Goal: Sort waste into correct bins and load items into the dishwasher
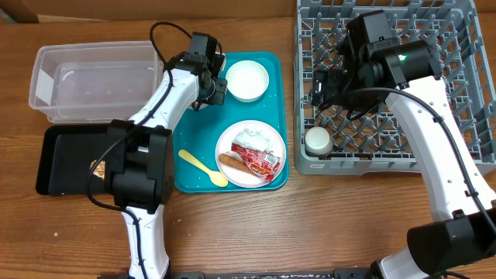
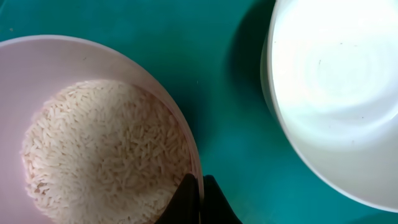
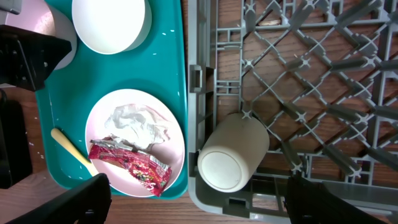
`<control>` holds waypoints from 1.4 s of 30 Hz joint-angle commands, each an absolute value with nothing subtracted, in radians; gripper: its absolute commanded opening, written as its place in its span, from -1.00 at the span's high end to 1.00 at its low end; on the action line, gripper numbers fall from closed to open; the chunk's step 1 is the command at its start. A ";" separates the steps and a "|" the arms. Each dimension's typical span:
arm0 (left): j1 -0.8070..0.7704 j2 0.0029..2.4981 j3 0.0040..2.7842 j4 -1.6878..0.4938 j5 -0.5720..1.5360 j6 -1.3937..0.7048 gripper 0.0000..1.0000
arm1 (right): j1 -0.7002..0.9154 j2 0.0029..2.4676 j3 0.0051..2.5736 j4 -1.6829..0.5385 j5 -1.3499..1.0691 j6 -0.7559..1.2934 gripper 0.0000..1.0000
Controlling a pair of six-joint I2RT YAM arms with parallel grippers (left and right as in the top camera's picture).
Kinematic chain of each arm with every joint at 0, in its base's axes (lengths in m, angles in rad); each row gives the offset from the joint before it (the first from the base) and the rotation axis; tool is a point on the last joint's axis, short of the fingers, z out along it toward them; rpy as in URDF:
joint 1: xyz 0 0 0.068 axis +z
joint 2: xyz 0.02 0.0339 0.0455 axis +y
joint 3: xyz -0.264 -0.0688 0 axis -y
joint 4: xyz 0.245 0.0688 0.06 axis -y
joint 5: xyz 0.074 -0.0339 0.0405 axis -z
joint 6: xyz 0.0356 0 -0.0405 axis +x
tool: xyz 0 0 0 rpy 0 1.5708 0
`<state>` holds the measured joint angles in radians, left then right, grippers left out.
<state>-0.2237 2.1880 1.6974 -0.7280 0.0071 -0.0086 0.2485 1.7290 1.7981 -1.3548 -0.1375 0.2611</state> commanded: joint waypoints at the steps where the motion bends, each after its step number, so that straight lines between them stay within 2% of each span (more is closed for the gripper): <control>1: -0.215 2.196 1.754 -0.792 -0.007 -0.086 0.92 | 0.246 1.729 1.794 -1.354 -0.127 0.257 -0.83; 13: -0.208 2.191 2.344 -1.267 0.022 -0.177 0.92 | 0.246 1.729 1.794 -1.356 -0.127 0.257 -0.83; 23: -0.208 2.191 2.697 -1.690 0.019 -0.231 0.92 | 0.246 1.729 1.794 -1.355 -0.127 0.253 -0.84; 31: -0.210 2.071 2.603 -1.690 0.109 -0.224 0.92 | 0.246 1.729 1.794 -1.361 -0.128 0.253 -0.84; 37: -0.188 1.858 2.304 -1.690 0.092 -0.222 0.92 | 0.247 1.729 1.794 -1.359 -0.128 0.253 -0.84; 42: -0.105 1.703 2.057 -1.689 0.094 -0.209 0.91 | 0.247 1.729 1.794 -1.359 -0.128 0.253 -0.84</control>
